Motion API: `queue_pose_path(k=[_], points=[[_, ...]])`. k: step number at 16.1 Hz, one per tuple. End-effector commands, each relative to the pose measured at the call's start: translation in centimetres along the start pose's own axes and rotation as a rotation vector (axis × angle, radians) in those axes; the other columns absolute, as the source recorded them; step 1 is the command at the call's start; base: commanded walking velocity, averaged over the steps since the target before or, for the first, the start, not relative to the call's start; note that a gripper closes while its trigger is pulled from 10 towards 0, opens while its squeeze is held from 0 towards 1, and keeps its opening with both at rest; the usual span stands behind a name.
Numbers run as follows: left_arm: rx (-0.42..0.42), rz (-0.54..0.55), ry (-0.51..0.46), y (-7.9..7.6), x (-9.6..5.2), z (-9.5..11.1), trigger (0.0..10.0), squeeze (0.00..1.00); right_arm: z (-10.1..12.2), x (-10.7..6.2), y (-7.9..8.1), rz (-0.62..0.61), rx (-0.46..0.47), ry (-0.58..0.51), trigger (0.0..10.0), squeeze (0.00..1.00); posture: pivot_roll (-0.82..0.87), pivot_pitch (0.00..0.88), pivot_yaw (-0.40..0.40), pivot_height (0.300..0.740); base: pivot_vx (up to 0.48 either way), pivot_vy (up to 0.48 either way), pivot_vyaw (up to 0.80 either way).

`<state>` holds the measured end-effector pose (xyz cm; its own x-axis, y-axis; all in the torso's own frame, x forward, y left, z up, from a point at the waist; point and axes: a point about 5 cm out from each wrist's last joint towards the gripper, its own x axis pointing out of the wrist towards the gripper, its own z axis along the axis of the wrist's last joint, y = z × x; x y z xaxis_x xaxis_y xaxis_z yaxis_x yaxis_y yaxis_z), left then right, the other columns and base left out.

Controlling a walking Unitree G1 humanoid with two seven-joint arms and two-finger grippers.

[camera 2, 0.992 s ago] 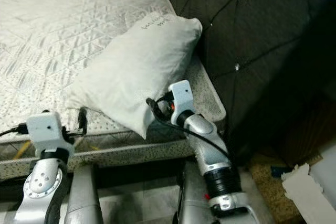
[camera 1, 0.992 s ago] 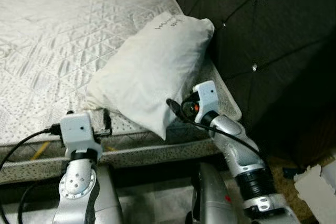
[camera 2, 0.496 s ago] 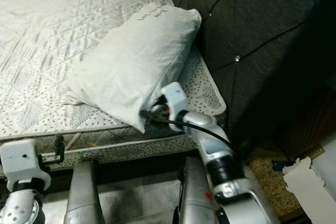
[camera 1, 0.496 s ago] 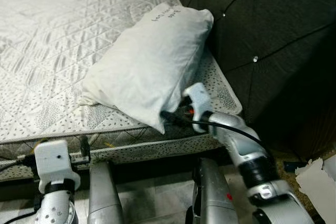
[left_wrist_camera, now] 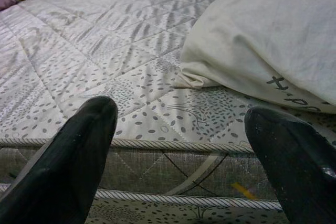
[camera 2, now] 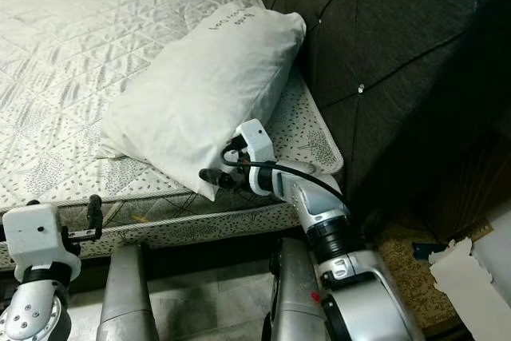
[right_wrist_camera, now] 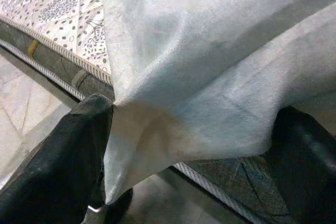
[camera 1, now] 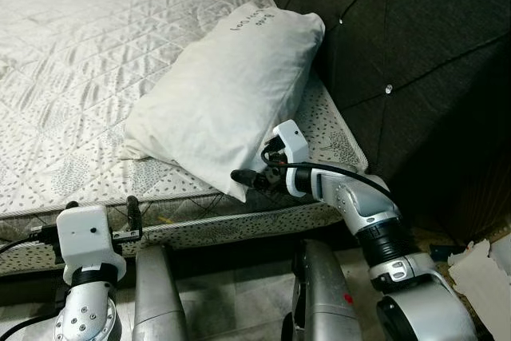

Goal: Clean up the room

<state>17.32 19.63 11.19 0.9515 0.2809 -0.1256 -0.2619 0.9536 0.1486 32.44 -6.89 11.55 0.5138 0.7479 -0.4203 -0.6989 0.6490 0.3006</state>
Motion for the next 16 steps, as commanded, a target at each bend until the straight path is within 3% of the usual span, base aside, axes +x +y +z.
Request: queue_pose_path(k=[1, 5, 8, 10, 11, 12, 16], points=[[0.002, -0.008, -0.015, -0.1, 0.1, 0.5, 10.0, 0.00, 0.5, 0.2, 0.2, 0.008, 0.042, -0.015, 10.0, 0.00, 0.08, 0.051, -0.051, 0.503, 0.000, 0.000, 0.00], [0.004, -0.016, -0.013, -0.2, 0.2, 0.5, 10.0, 0.00, 0.9, 1.1, 0.8, -0.047, 0.090, -0.034, 10.0, 0.00, 0.09, 0.050, -0.049, 0.503, 0.000, 0.000, 0.00], [0.003, -0.017, -0.014, -0.3, 0.3, 0.6, 10.0, 0.00, 1.0, 1.9, 0.4, -0.254, 0.152, -0.142, 10.0, 0.00, 0.10, 0.048, -0.048, 0.503, 0.000, 0.000, 0.00], [0.002, -0.019, -0.013, -0.4, 0.3, 0.6, 10.0, 0.00, 0.8, 2.4, 1.0, -0.279, 0.163, -0.152, 10.0, 0.00, 0.10, 0.045, -0.044, 0.503, 0.000, 0.000, 0.00], [0.002, -0.021, -0.012, -0.4, 0.3, 0.6, 10.0, 0.00, 1.0, 2.7, 1.4, -0.310, 0.166, -0.184, 0.7, 0.00, 0.10, 0.044, -0.043, 0.503, 0.000, 0.000, 0.00], [0.002, -0.022, -0.012, -0.5, 0.4, 0.7, 10.0, 0.00, 1.3, 3.0, 1.5, -0.337, 0.168, -0.210, 0.0, 0.00, 0.10, 0.042, -0.040, 0.503, 0.000, 0.000, 0.00], [0.001, -0.026, -0.019, -0.7, 0.6, 0.9, 10.0, 0.00, 3.2, 3.0, 0.7, -0.410, 0.185, -0.349, 0.0, 0.00, 0.12, 0.030, -0.040, 0.503, 0.000, 0.000, 0.00]])
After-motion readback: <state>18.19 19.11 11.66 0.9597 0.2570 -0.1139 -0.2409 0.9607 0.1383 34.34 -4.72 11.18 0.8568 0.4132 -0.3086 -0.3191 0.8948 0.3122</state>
